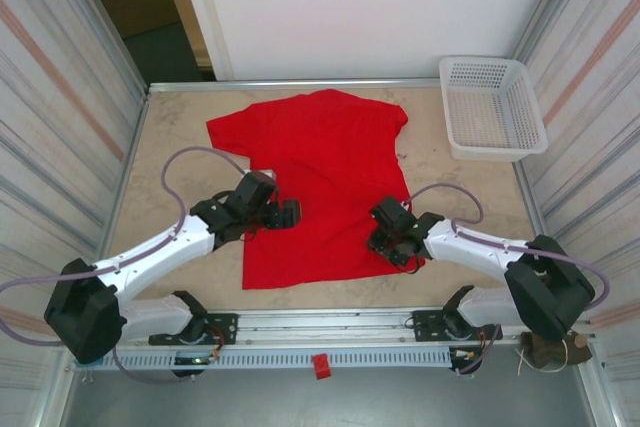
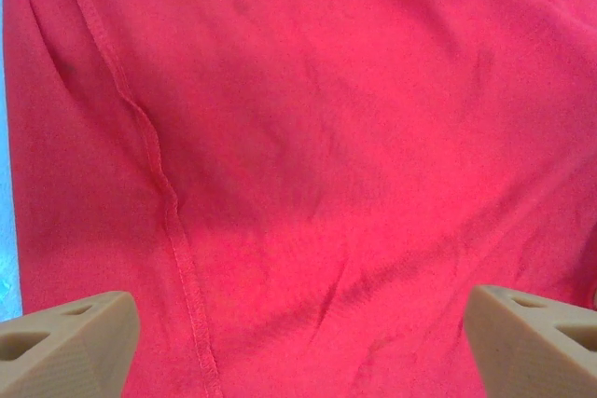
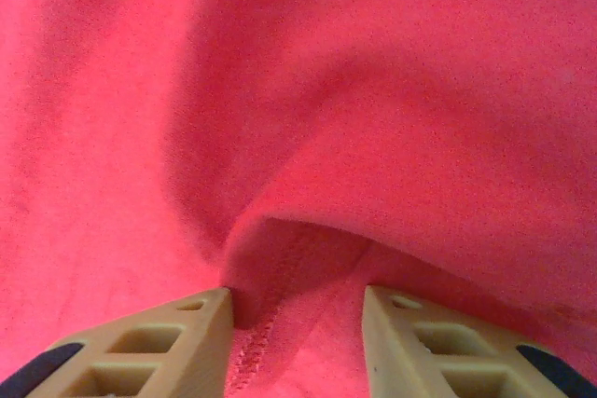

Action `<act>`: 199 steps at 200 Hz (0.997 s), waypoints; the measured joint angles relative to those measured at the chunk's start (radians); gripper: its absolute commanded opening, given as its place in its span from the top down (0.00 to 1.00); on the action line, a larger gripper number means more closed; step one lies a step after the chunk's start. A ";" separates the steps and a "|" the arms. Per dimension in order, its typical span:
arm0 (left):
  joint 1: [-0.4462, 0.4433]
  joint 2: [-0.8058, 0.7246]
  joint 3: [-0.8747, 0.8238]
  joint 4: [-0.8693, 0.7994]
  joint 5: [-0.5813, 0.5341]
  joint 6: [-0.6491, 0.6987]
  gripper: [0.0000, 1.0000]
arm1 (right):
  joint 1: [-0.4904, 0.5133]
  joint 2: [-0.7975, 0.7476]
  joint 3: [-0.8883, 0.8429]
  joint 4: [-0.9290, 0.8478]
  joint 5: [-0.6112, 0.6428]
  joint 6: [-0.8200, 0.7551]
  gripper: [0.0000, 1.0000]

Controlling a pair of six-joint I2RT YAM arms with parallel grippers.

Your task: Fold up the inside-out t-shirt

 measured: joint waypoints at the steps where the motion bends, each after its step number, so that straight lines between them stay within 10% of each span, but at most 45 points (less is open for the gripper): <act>1: 0.000 0.000 0.000 0.000 0.000 0.000 0.09 | 0.000 0.000 0.000 0.000 0.000 0.000 0.70; 34: -0.002 0.000 -0.011 0.004 0.001 0.000 0.09 | 0.013 -0.006 0.019 -0.001 0.021 0.000 0.80; 81: -0.002 0.000 -0.012 0.028 0.016 0.001 0.09 | 0.013 -0.008 0.019 -0.008 0.041 0.000 0.57; 119: -0.002 0.001 -0.012 0.042 0.018 0.008 0.09 | 0.014 0.020 0.021 -0.002 0.042 0.000 0.71; 145: -0.002 0.002 -0.012 0.047 0.019 0.015 0.09 | 0.017 0.046 0.029 0.004 0.040 -0.001 1.00; 199: -0.003 -0.004 -0.012 0.059 0.047 0.113 0.09 | 0.019 -0.014 0.068 -0.018 0.037 -0.006 1.00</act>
